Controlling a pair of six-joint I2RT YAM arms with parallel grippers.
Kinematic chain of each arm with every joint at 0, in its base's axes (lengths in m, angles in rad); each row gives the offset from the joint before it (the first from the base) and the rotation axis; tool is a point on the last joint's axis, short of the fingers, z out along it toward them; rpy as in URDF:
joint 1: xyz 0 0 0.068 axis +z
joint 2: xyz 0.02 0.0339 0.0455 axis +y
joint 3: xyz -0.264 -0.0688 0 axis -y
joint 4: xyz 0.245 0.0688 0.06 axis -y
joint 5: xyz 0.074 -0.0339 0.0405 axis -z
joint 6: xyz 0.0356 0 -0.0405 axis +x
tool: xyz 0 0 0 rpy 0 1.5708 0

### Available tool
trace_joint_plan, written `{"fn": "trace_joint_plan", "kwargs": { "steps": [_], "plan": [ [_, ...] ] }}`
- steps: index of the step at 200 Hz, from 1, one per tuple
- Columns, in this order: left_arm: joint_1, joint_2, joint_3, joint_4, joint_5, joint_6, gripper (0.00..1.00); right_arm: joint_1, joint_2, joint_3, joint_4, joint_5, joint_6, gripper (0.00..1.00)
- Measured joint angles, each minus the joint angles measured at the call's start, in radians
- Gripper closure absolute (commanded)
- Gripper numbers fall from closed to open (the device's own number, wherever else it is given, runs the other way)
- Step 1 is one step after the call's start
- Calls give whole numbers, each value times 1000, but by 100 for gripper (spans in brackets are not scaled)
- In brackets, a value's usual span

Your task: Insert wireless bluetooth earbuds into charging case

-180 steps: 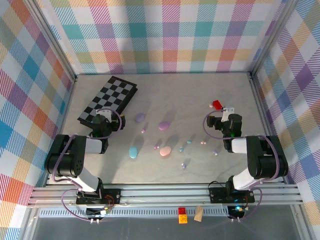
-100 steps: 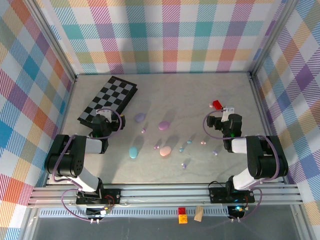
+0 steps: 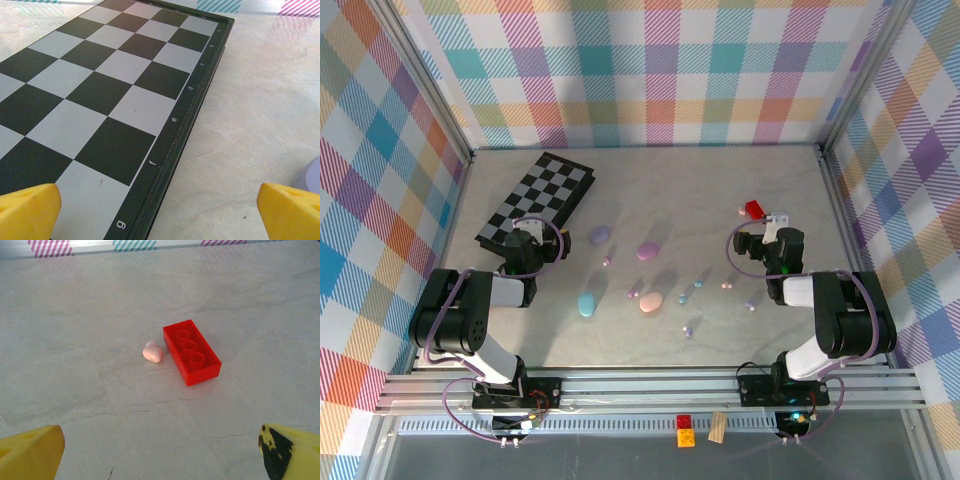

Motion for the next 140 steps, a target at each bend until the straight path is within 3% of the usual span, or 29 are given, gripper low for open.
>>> {"fn": "trace_joint_plan", "kwargs": {
  "steps": [45, 82, 140],
  "plan": [
    [0, 0, 0, -2, 0, 0, 0, 0, -5, 0, -8, -1, 0, 1],
    [-27, -87, 0, -94, -37, 16, 0, 0, -114, 24, -141, -10, 0, 1],
    [-227, -344, 56, -290, -145, 122, 0, 15, -400, 74, -391, -61, 39, 1]
  ]
}}
